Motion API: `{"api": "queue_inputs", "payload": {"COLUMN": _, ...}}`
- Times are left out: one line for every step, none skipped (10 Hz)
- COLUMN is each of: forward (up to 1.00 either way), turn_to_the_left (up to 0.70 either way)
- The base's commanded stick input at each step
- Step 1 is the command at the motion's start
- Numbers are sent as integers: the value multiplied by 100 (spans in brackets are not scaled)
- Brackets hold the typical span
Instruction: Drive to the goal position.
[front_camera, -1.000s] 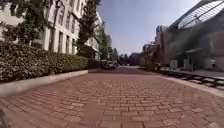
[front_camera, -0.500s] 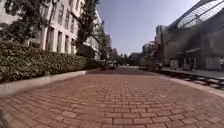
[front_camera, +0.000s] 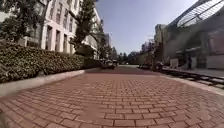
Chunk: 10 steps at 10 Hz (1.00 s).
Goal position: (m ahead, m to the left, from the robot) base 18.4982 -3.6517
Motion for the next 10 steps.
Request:
{"api": "queue_inputs", "payload": {"forward": 70, "turn_to_the_left": 0}}
{"api": "queue_inputs", "payload": {"forward": 70, "turn_to_the_left": 0}}
{"api": "queue_inputs", "payload": {"forward": 70, "turn_to_the_left": 0}}
{"api": "queue_inputs", "payload": {"forward": 70, "turn_to_the_left": -12}}
{"api": "queue_inputs", "payload": {"forward": 70, "turn_to_the_left": -14}}
{"api": "queue_inputs", "payload": {"forward": 70, "turn_to_the_left": -14}}
{"api": "queue_inputs", "payload": {"forward": 70, "turn_to_the_left": -13}}
{"api": "queue_inputs", "payload": {"forward": 70, "turn_to_the_left": -4}}
{"api": "queue_inputs", "payload": {"forward": 70, "turn_to_the_left": 0}}
{"api": "queue_inputs", "payload": {"forward": 70, "turn_to_the_left": 0}}
